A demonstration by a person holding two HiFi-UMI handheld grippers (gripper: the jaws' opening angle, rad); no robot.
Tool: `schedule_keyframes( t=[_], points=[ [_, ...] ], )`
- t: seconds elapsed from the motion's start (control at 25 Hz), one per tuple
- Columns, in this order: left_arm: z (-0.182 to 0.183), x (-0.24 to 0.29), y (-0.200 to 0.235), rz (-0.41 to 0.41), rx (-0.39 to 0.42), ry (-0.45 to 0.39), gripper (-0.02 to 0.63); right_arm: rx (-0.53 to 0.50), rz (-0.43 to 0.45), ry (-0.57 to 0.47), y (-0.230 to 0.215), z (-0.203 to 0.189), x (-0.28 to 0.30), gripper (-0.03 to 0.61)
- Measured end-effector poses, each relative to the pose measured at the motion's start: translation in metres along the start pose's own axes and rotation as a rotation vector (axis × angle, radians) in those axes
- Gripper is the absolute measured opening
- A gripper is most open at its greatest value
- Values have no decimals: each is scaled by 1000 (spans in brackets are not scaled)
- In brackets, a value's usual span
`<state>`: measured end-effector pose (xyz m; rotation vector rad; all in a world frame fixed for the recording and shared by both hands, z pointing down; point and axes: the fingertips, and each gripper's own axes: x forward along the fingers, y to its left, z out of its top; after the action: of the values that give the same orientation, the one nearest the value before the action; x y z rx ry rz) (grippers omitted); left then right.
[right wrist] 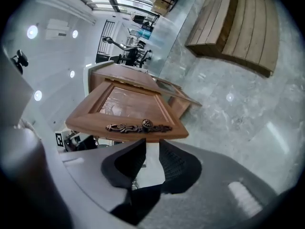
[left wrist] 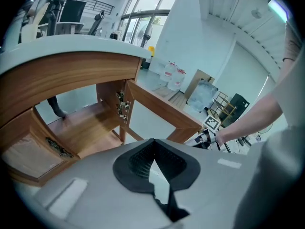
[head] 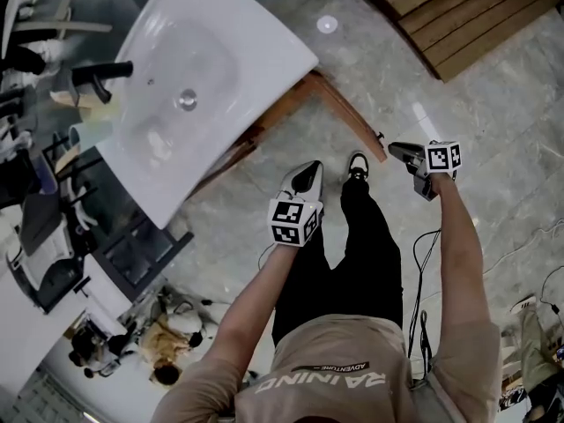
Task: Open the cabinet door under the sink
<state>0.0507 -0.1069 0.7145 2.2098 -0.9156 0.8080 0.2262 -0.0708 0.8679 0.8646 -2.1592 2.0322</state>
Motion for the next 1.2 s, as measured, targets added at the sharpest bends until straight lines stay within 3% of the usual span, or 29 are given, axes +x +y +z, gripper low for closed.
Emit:
schedule_keyframes(
  t=[0.16,0.28,0.48,0.84,1.04,1.2],
  points=[
    [19,-10,-15,-9,18,-25,15,-40,-38,31,15,-25,-16,60],
    [35,-25,-18,-7,25,-53,15,-71,-128,0,23,-29,-26,2],
    [43,-67,-17,-5,50,-62,17,-116,-176,-33,68,-50,-33,2],
    [33,-159,1,65,2,-155,17,-297,-130,-10,197,-67,-12,2],
    [8,-221,10,107,-34,-190,17,-468,-122,-8,284,-72,14,0],
    [13,-267,19,140,-24,-248,17,-610,-121,-33,352,-75,21,0]
  ],
)
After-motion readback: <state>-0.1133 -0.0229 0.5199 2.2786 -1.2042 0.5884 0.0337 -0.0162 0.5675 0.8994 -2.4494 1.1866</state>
